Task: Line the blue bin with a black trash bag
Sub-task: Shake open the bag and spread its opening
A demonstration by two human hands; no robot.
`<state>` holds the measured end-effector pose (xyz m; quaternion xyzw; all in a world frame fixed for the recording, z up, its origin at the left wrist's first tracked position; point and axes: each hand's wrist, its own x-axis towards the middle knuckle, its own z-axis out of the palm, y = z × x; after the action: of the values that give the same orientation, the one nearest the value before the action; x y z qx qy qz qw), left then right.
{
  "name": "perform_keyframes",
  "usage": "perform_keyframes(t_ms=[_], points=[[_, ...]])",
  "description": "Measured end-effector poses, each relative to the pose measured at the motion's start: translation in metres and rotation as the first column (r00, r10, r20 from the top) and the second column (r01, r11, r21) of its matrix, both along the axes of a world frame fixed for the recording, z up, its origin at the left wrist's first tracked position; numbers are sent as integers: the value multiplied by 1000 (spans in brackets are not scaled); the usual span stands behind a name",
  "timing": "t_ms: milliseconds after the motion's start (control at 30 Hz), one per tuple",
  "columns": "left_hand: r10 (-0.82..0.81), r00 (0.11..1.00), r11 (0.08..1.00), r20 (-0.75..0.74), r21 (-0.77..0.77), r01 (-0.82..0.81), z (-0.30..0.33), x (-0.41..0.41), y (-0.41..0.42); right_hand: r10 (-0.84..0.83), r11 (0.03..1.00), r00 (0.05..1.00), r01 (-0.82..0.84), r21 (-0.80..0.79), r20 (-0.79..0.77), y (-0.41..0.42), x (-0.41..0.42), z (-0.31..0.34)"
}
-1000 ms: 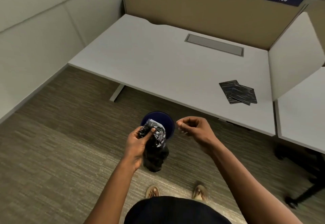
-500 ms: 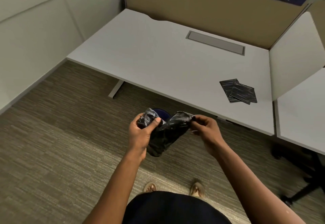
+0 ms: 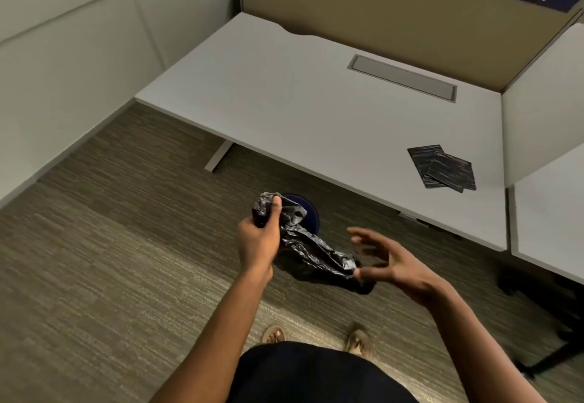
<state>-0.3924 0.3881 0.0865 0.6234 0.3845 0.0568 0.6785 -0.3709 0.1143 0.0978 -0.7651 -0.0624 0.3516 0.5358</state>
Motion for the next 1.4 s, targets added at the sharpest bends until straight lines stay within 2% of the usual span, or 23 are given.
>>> perform_keyframes(t_ms=[67, 100, 133, 233, 300, 367, 467, 567, 667, 800, 900, 933, 967, 1000, 1067, 1133, 1233, 1300, 1333, 1400], points=[[-72, 997, 996, -13, -53, 71, 2, 0, -10, -16, 993, 998, 9, 115, 61, 14, 7, 17], [-103, 995, 990, -12, -95, 101, 3, 0, -14, -15, 993, 996, 4, 119, 86, 25, 10, 24], [-139, 990, 981, -6, -136, 137, 5, 0, -17, 8, 997, 992, -17, 73, 122, 38, 12, 29], [-239, 970, 948, 46, -205, 243, 7, 2, -21, 154, 970, 935, -81, -230, 320, 76, 12, 28], [-256, 963, 938, 79, -222, 268, 7, 3, -19, 154, 968, 901, -55, -245, 406, 87, 11, 22], [-238, 966, 932, 104, -255, 257, 9, 2, -11, 61, 994, 924, -22, -106, 378, 82, 15, 21], [-181, 976, 918, 125, -334, 213, 7, -3, 6, -129, 988, 959, 102, 118, 254, 63, 24, 22], [-130, 984, 936, 118, -313, 161, 2, -10, 22, -284, 956, 937, 263, 127, 205, 49, 29, 15], [-69, 994, 927, 79, -362, 93, -2, -17, 31, -479, 876, 868, 463, 133, 134, 36, 31, 3], [-42, 997, 865, 59, -498, 66, -6, -22, 44, -538, 843, 828, 525, 118, 156, 20, 28, -11], [-13, 998, 834, 55, -550, 41, -20, -23, 58, -642, 765, 759, 626, 148, 109, 14, 27, -17], [-13, 998, 832, 54, -553, 40, -23, -23, 62, -642, 766, 758, 628, 138, 118, 13, 27, -18], [-27, 998, 828, 63, -558, 57, -25, -24, 66, -590, 808, 791, 581, 102, 161, 11, 28, -18], [-58, 995, 825, 79, -557, 92, -27, -25, 70, -479, 874, 848, 484, 36, 229, 10, 29, -17], [-125, 988, 822, 86, -550, 152, -30, -25, 76, -140, 967, 940, 197, -161, 311, 9, 29, -13], [-158, 987, 822, 39, -548, 153, -31, -22, 75, 123, 953, 952, -34, -302, 280, 14, 31, -4], [-169, 985, 823, -18, -552, 131, -27, -11, 69, 308, 907, 899, -179, -380, 312, 25, 38, 7], [-177, 984, 839, -31, -527, 134, -18, -3, 63, 310, 905, 859, -136, -404, 407, 29, 45, 10], [-176, 983, 865, -44, -484, 133, -12, 0, 58, 242, 925, 856, -62, -375, 456, 32, 49, 11], [-161, 985, 947, -56, -292, 138, 1, 4, 50, -74, 967, 864, 185, -176, 498, 38, 57, 18]])
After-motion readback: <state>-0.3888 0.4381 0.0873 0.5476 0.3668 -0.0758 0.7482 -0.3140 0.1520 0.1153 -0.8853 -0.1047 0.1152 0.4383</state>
